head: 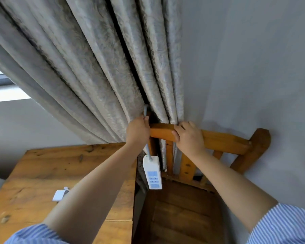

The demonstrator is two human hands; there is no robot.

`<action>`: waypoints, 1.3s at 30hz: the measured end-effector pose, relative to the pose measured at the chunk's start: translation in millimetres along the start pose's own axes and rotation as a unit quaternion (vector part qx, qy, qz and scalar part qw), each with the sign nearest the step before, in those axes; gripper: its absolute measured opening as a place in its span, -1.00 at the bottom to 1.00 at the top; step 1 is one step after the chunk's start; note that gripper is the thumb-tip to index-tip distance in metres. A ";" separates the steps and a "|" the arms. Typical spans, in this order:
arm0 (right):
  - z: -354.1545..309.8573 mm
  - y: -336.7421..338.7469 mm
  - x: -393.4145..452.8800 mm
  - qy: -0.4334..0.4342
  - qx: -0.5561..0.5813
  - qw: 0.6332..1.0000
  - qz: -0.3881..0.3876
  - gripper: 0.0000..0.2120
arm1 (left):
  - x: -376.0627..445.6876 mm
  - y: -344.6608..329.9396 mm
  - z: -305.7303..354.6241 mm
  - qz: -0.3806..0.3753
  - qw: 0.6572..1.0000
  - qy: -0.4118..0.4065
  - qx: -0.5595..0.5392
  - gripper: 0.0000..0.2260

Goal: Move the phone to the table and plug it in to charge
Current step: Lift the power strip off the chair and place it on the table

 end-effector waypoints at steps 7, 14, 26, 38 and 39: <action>-2.1 1.8 0.6 0.001 -0.034 0.999 -0.009 -0.84 | -1.1 16.5 -12.9 -0.037 0.996 0.032 0.074 -0.68; -7.8 -10.3 -4.1 -0.032 -0.144 0.979 -0.142 -0.60 | -20.5 41.6 -40.4 -0.075 0.986 0.023 0.146 -0.74; -140.2 -9.8 -20.4 -0.036 0.162 0.926 -0.340 -0.59 | -101.5 156.7 -117.1 -0.159 0.985 -0.066 0.006 -0.80; -273.7 -43.3 -94.8 -0.052 0.244 0.896 -0.368 -0.82 | -159.2 215.3 -228.5 -0.214 0.971 -0.103 -0.006 -0.87; -273.9 -41.8 -96.3 -0.053 0.234 0.902 -0.360 -0.82 | -158.5 215.8 -236.4 -0.203 0.973 -0.107 -0.003 -0.89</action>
Point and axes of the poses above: each hand's wrist, its own x-axis towards the middle knuckle, its own y-axis out of the back of the hand, z = x × y, the point moved 5 cm from there along x, towards the middle knuckle, and after that the axes turned 1 degree about z, right-handed, at the moved point
